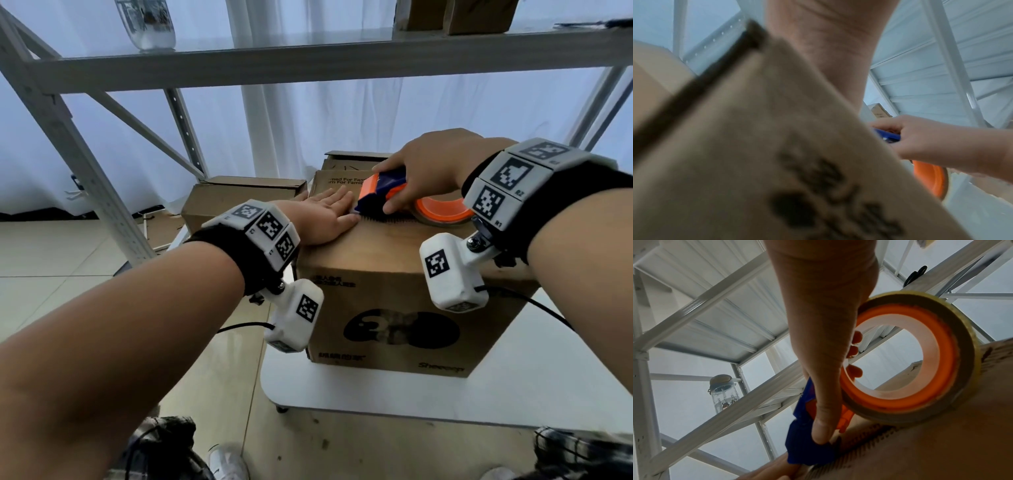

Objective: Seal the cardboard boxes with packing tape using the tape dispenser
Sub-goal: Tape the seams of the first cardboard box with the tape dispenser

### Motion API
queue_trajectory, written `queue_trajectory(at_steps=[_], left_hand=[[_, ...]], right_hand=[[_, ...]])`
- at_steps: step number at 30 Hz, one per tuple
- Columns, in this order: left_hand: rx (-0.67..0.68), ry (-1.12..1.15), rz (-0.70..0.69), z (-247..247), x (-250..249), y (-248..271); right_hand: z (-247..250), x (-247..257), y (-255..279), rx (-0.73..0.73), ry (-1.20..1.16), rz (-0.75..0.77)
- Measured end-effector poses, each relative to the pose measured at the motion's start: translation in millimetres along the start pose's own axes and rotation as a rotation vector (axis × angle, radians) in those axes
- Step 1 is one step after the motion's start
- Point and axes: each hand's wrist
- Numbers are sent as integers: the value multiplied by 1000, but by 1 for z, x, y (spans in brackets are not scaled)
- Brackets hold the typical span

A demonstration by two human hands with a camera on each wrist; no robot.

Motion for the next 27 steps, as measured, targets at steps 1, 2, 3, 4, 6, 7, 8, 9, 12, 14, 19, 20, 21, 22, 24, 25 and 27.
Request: queue_trajectory(at_steps=[1,2,3,4,6,7,8,9,12,14,19,20,21,22,24,25,27], left_hand=[[-11,5,3,2,7,0],[-23,11,17,4,14,0],[-36,22,36,5,20,-1],[-50,47,55,6,25,-1],[-78,161,82,6,29,-1],[-77,249,90,4,28,-1],[-65,357,96,2,27,-1],[-54,473,101,-1,25,1],[-87,668,112,-4,24,5],[-103,652,103,-2,28,3],[-141,465,97,8,44,-6],[-147,433,104,12,48,-7],[-152,409,114,15,52,-8],[-156,381,127,18,55,-9],[-171,327,142,24,61,-12],[-184,309,149,24,63,-13],[-203,280,153,24,66,-15]], right_hand=[[-1,0,1,-4,-9,-1],[-2,-1,1,-9,-15,-4],[-2,-1,2,-14,-16,-5],[-2,-1,2,-17,-13,-6],[-2,0,3,-24,-5,-8],[-2,0,4,-31,-3,-9],[-2,-1,5,-39,-3,-9],[-2,-1,5,-45,-7,-7],[-1,1,6,-53,-1,0],[1,4,5,-74,32,5],[6,13,-8,-152,19,11],[8,13,-11,-159,-3,11],[9,15,-14,-167,-23,10],[10,16,-17,-178,-39,5],[12,21,-24,-192,-56,-5],[13,24,-27,-192,-54,-9],[13,27,-32,-181,-35,-17]])
Point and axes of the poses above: each hand's wrist, its own y-axis away from the middle knuckle, its own z-axis out of the back of the hand, x = y × z, and after that the axes turned 15 degrees about y, right-handed
